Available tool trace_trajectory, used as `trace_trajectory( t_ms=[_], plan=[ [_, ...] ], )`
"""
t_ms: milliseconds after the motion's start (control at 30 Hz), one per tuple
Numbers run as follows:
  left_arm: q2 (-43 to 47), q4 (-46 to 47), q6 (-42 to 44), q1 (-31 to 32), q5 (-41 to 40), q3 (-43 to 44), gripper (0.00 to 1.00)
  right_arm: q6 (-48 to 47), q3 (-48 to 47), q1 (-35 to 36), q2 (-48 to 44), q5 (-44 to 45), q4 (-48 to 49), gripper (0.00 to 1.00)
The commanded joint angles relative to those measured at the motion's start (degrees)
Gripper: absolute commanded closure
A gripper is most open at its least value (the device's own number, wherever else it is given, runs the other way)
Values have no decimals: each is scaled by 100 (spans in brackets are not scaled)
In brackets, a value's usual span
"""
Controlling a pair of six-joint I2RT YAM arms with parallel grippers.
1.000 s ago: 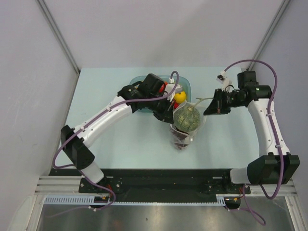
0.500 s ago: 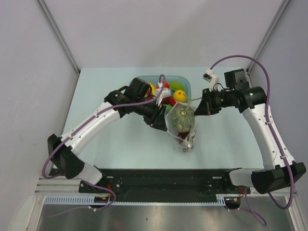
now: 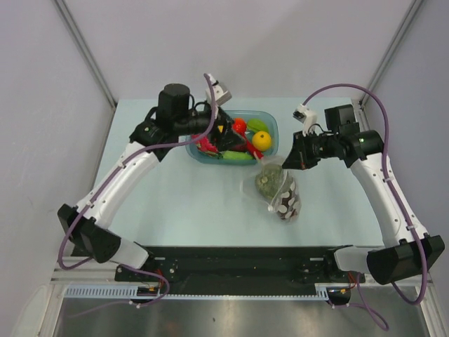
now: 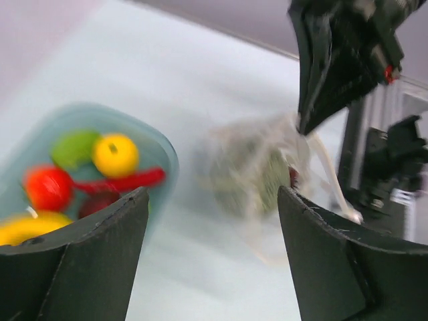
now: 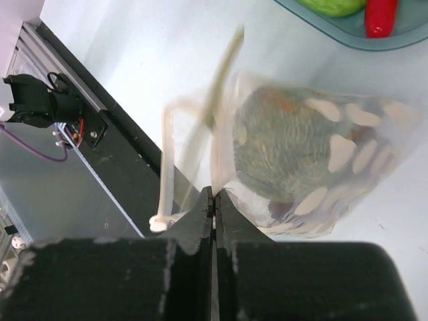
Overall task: Place the food in the zip-top bag and seal the zipper
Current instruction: Adjust the zipper food storage bag at the center of the board.
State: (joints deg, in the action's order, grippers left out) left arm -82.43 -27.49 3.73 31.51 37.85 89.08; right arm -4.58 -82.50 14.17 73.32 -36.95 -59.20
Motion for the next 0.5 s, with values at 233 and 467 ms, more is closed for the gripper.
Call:
trace_trajectory(
  t_ms=[233, 467],
  plan=[
    [-1275, 542, 1975, 875, 109, 1314, 38, -351, -55, -72, -222, -321, 111, 100],
    [76, 928, 1078, 708, -14, -775, 28, -403, 5, -600, -336, -655, -48, 100]
  ],
)
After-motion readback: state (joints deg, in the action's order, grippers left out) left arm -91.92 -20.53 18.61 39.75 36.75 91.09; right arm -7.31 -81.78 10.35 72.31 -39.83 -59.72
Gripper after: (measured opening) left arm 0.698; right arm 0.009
